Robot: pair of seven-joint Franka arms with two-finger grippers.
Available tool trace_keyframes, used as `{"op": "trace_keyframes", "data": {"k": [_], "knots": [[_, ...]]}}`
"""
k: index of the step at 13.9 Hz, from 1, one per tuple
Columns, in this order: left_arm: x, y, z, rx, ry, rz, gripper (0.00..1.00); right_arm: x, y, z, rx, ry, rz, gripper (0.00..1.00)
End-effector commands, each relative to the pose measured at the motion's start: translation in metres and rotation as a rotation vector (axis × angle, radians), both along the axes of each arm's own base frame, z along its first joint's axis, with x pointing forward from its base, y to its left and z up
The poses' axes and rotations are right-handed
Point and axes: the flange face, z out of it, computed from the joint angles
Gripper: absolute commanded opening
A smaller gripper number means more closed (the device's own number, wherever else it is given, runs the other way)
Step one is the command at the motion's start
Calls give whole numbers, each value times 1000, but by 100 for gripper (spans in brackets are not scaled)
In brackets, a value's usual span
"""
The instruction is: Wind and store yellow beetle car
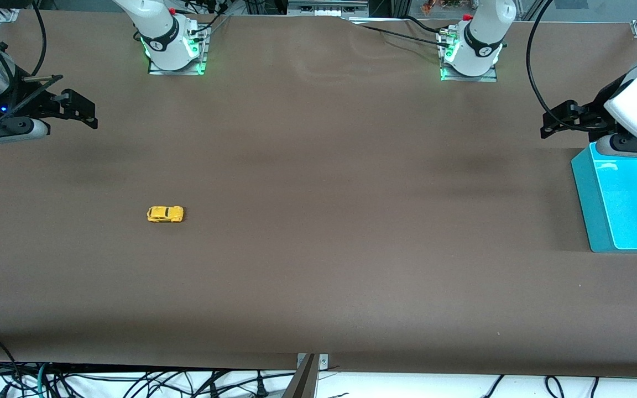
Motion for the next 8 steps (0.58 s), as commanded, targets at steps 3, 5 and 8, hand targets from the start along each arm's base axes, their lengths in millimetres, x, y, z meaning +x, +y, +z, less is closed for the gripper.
{"op": "trace_keyframes", "data": {"k": [3, 5, 8], "knots": [[-1, 0, 4, 14, -6, -5, 100, -5, -4, 6, 6, -5, 24, 100], [-1, 0, 4, 14, -6, -5, 100, -5, -4, 5, 6, -1, 33, 100], [-1, -1, 4, 13, -6, -5, 100, -5, -4, 4, 5, 1, 33, 100]]}}
